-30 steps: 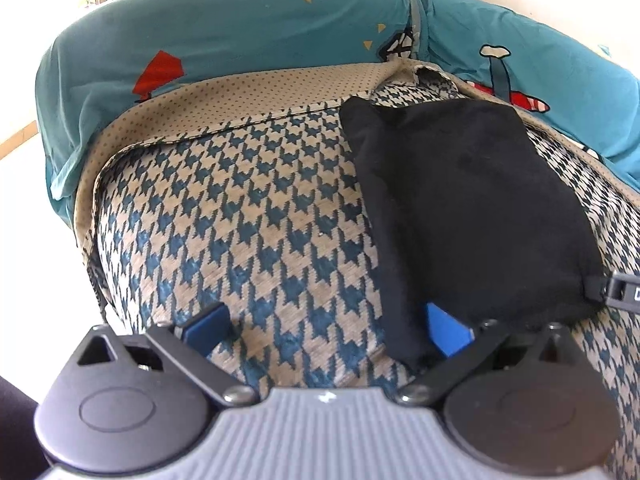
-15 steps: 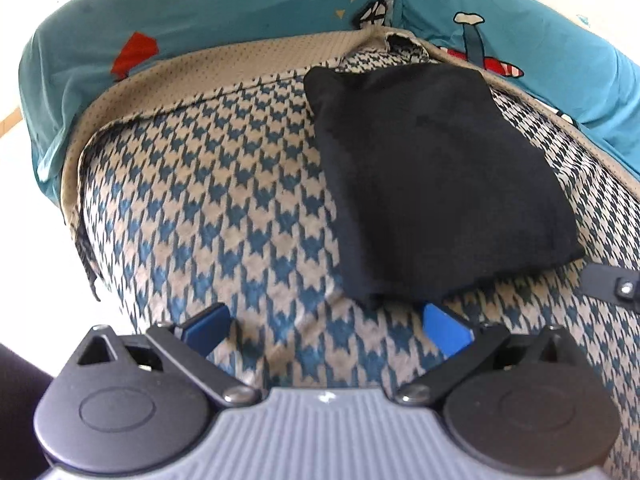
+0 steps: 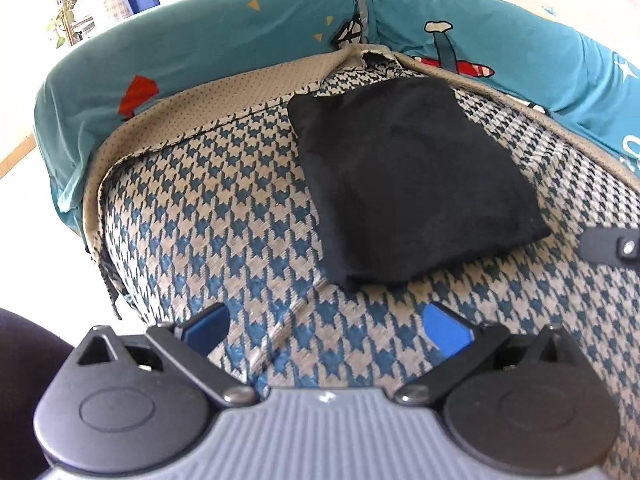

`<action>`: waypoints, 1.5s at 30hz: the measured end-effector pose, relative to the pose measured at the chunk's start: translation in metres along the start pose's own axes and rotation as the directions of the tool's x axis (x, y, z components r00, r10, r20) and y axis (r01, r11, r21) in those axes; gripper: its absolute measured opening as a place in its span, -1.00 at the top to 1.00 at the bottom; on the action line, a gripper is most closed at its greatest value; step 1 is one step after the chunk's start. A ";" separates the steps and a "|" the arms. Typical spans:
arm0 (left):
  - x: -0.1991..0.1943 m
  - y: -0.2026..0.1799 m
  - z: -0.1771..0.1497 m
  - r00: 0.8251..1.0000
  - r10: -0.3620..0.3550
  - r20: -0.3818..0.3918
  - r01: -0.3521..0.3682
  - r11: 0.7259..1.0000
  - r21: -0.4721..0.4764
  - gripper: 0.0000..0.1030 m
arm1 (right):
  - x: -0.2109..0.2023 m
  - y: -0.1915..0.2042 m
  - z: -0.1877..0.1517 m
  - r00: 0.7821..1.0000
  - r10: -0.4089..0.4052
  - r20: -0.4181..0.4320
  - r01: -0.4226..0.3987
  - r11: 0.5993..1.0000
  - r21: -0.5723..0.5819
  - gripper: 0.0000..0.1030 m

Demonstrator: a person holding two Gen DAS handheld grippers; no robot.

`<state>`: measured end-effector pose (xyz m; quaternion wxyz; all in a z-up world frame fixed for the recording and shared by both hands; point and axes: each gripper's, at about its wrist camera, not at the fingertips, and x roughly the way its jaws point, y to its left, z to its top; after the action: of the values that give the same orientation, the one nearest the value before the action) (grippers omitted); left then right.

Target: Fold clothes

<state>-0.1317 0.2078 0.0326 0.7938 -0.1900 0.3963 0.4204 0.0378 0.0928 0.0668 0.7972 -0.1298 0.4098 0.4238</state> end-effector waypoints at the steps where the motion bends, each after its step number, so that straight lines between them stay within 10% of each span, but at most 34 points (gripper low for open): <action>1: -0.003 -0.001 0.000 1.000 -0.002 0.002 0.002 1.000 -0.005 -1.00 | 0.000 0.002 0.000 1.000 -0.001 -0.003 0.001 1.000 -0.012 -1.00; 45: -0.053 -0.009 -0.006 1.000 -0.008 0.025 0.009 0.999 -0.033 -1.00 | -0.020 0.016 -0.009 0.998 0.047 -0.047 -0.053 0.991 -0.126 -1.00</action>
<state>-0.1453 0.1711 0.0705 0.7971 -0.1997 0.3786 0.4259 0.0141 0.0860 0.0782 0.7673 -0.1793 0.4025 0.4659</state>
